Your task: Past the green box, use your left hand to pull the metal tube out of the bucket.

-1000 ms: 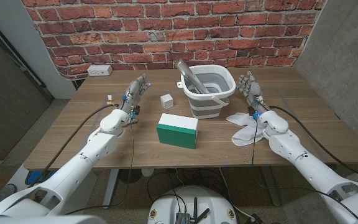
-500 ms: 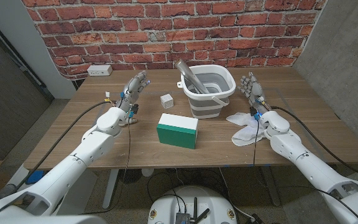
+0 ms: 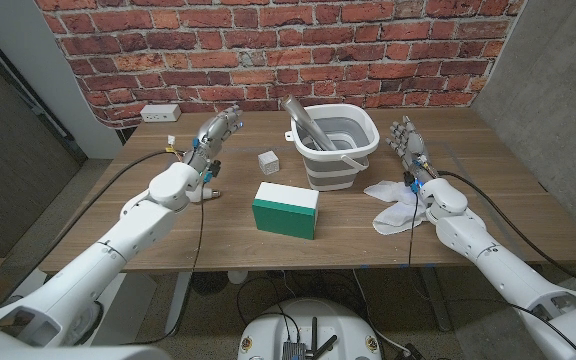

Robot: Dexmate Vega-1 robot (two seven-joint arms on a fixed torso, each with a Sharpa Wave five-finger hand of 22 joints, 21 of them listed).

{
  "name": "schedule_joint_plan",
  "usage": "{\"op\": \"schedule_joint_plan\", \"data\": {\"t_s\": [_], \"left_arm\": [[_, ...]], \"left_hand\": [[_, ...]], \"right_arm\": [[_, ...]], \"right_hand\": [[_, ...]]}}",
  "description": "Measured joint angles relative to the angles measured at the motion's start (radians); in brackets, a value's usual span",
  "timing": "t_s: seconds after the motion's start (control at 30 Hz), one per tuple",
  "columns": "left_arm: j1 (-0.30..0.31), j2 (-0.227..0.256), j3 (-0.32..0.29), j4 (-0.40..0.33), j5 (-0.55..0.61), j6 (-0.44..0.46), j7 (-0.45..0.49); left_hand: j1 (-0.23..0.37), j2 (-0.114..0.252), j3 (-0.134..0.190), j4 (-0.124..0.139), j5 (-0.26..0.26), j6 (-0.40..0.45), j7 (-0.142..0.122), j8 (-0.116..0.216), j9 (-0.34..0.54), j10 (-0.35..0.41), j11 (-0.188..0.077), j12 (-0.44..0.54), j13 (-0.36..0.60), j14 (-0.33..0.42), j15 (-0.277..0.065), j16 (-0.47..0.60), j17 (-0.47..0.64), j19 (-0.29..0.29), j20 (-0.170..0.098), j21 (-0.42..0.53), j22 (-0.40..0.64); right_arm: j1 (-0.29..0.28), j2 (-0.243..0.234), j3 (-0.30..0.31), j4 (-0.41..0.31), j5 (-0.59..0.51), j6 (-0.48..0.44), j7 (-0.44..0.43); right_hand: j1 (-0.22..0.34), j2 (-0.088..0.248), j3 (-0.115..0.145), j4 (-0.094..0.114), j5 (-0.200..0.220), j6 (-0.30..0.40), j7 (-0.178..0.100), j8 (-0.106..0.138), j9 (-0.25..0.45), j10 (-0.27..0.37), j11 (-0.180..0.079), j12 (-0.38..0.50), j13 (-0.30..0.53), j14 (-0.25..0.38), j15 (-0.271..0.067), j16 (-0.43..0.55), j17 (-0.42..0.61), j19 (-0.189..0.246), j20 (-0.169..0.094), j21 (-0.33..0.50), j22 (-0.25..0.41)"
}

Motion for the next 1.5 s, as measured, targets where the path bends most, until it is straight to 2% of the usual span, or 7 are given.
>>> {"op": "schedule_joint_plan", "data": {"t_s": [0.13,0.33,0.57,0.7,1.0,1.17,1.5], "left_arm": [[-0.01,0.021,0.0,-0.023,0.016,0.025,-0.008],[-0.031,0.056,0.001,-0.066,0.05,0.071,-0.018],[-0.06,0.085,0.012,-0.1,0.094,0.108,-0.024],[-0.076,0.094,0.019,-0.111,0.117,0.121,-0.03],[-0.117,0.105,0.043,-0.123,0.156,0.148,-0.064],[-0.149,0.101,0.064,-0.12,0.173,0.154,-0.09],[-0.195,0.074,0.102,-0.101,0.197,0.157,-0.126]], "left_hand": [[0.03,-0.017,0.001,-0.017,0.0,0.019,-0.017,0.007,0.0,0.022,-0.011,0.002,0.0,0.023,-0.012,0.004,0.0,0.023,-0.002,0.0,0.0],[0.07,-0.043,0.001,-0.026,0.0,0.037,-0.012,0.008,0.005,0.056,-0.027,0.009,0.0,0.046,-0.021,0.004,0.0,0.035,0.0,0.0,0.0],[0.129,-0.101,-0.003,-0.03,0.007,0.083,0.009,0.027,0.009,0.112,-0.028,0.022,0.001,0.076,-0.022,0.003,0.0,0.06,0.0,0.0,0.0],[0.169,-0.132,-0.006,-0.033,0.007,0.105,0.016,0.035,0.01,0.142,-0.015,0.023,0.005,0.092,-0.014,0.003,0.0,0.06,0.0,0.0,0.0],[0.232,-0.195,-0.023,-0.03,0.007,0.111,0.011,0.039,0.014,0.162,-0.024,0.027,0.005,0.088,-0.01,0.003,0.0,0.071,0.0,0.0,0.0],[0.283,-0.246,-0.037,-0.027,0.007,0.085,0.047,0.031,0.011,0.154,0.006,0.012,0.005,0.06,0.019,-0.002,0.0,0.063,-0.001,0.0,0.0],[0.318,-0.281,-0.048,-0.024,-0.001,0.067,0.076,0.023,0.011,0.153,0.036,0.012,0.004,0.034,0.044,-0.002,0.004,0.038,0.0,-0.005,0.0]], "right_arm": [[-0.003,0.0,0.002,-0.002,0.002,0.0,-0.003],[-0.01,0.0,0.005,-0.004,0.007,0.0,-0.005],[-0.014,0.0,0.008,-0.004,0.01,0.003,-0.007],[-0.019,0.0,0.009,-0.005,0.011,0.005,-0.011],[-0.027,0.0,0.012,-0.01,0.013,0.005,-0.017],[-0.028,0.0,0.012,-0.01,0.013,0.004,-0.019],[-0.028,0.003,0.012,0.0,0.016,0.004,-0.018]], "right_hand": [[0.0,0.0,0.0,0.0,0.0,0.0,0.0,0.0,0.0,0.0,0.0,0.0,0.0,0.0,0.0,0.0,0.0,0.0,0.0,0.0,0.0],[0.0,0.0,0.0,0.0,0.0,0.0,0.0,0.0,0.0,0.0,0.0,0.0,-0.005,0.0,0.0,0.0,-0.004,0.0,0.0,0.0,0.0],[0.0,0.0,0.0,0.0,0.0,0.0,0.0,0.0,0.0,0.0,0.0,0.0,-0.005,0.0,0.0,0.0,-0.009,0.0,0.0,0.0,0.0],[0.0,0.0,0.0,0.0,0.0,0.0,0.0,0.0,0.0,0.0,0.0,0.0,-0.005,0.0,0.0,0.0,-0.009,0.0,0.0,0.0,0.0],[0.0,0.0,0.0,0.0,0.0,0.0,0.0,0.0,0.0,0.0,0.0,0.0,-0.005,0.0,0.0,0.007,-0.014,0.0,0.0,0.0,0.0],[0.0,0.0,0.0,0.0,0.004,0.0,0.0,0.0,0.0,0.0,0.0,0.0,-0.004,0.0,0.0,0.007,-0.018,0.0,0.0,0.004,0.0],[0.0,0.0,0.0,0.0,0.004,0.0,0.0,0.0,0.0,0.0,0.0,0.0,-0.009,0.0,0.0,0.007,-0.023,0.0,0.0,0.008,0.0]]}}
